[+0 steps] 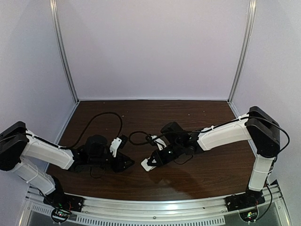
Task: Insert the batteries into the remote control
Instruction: Hold the battery cover of the remote control without the battery cover.
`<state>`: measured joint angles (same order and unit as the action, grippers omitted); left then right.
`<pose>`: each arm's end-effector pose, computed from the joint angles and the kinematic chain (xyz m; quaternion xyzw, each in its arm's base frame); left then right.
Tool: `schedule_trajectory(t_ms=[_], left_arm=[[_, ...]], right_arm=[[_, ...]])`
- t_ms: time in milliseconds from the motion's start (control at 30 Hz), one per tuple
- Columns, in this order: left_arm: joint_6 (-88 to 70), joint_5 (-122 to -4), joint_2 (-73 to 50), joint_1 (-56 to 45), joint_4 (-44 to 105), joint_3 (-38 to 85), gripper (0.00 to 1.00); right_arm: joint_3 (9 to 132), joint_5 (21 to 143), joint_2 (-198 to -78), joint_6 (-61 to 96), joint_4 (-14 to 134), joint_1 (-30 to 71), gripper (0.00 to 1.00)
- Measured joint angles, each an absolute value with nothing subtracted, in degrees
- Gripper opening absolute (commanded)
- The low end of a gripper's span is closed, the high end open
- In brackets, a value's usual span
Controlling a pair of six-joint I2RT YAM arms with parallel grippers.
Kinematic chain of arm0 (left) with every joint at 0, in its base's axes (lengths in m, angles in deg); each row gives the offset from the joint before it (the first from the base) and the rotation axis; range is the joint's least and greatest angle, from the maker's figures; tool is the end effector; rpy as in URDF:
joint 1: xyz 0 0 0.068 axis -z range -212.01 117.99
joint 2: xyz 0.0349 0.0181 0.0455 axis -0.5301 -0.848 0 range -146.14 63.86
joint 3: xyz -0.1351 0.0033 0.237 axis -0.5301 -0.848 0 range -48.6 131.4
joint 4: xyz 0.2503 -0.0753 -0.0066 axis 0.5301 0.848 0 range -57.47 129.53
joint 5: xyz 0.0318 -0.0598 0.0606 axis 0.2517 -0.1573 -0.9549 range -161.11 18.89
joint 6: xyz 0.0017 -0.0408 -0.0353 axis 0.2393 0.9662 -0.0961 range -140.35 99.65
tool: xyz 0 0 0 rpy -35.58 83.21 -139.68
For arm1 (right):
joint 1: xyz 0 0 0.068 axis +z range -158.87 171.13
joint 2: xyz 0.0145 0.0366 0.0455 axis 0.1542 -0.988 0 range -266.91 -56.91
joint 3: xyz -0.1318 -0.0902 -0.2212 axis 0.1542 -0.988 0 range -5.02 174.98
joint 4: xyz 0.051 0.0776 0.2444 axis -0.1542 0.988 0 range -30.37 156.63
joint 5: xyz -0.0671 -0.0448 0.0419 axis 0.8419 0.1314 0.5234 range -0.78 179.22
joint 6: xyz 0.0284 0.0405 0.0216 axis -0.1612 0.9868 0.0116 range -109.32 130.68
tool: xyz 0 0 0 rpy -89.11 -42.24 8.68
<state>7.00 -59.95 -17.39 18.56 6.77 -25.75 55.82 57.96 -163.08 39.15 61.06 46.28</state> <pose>0.1541 -0.1982 0.1383 0.2214 0.8459 -0.3666 0.3178 0.2019 0.3223 0.1588 -0.3032 0.8482 0.4233 0.0975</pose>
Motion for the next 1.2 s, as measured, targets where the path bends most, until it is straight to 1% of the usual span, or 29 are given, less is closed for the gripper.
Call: schedule_trajectory(t_ms=[533, 700, 967, 1033, 1133, 1200], left_arm=[[7.0, -59.3, -19.9, 18.7, 4.0, -25.8, 0.40], [7.4, -59.2, -21.9, 19.4, 2.1, -25.8, 0.36], [10.4, -58.0, -28.1, 21.4, -2.3, -25.4, 0.33], [11.8, -57.9, -29.4, 21.6, -4.4, -25.4, 0.33], [13.6, -57.9, -30.6, 21.6, -7.2, -25.4, 0.37], [14.6, -58.0, -31.1, 21.6, -8.4, -25.2, 0.38]], right_arm=[[55.8, 58.2, -166.4, 39.3, 59.9, 44.3, 0.09], [55.8, 58.2, -166.4, 39.4, 59.8, 44.1, 0.09], [55.8, 58.2, -166.4, 39.3, 59.8, 44.1, 0.10], [55.8, 58.2, -166.4, 39.4, 59.8, 44.1, 0.10], [55.8, 58.1, -166.5, 39.4, 59.8, 44.1, 0.10], [55.8, 58.1, -166.6, 39.4, 59.6, 44.1, 0.10]])
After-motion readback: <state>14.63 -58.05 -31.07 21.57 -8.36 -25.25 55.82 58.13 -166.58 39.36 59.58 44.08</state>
